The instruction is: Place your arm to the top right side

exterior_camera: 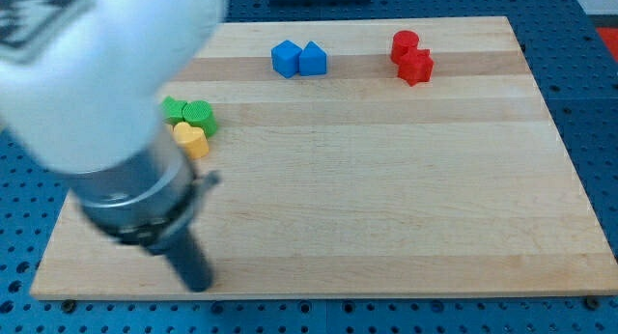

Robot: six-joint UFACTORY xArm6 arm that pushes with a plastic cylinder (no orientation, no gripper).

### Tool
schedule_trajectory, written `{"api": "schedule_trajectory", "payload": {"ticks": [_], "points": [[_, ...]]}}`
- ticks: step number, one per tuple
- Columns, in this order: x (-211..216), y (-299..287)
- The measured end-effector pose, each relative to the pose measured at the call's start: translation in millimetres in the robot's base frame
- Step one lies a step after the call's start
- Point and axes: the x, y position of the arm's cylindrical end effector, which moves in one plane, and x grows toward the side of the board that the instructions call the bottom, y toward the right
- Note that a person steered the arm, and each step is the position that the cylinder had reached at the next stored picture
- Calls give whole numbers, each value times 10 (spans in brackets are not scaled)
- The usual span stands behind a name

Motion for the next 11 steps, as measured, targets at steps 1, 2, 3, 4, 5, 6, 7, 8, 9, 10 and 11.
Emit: {"api": "schedule_trajectory", "payload": {"ticks": [1, 2, 3, 4, 5, 6, 7, 8, 9, 10, 11], "points": [[-226, 964], [-837, 1702], [-1273, 1924], [-1276, 1932], [-1272, 2241], [-950, 2999], [-909, 3827], [-1326, 4476], [-1505, 4498], [-2072, 4499], [-2710, 4499]]}}
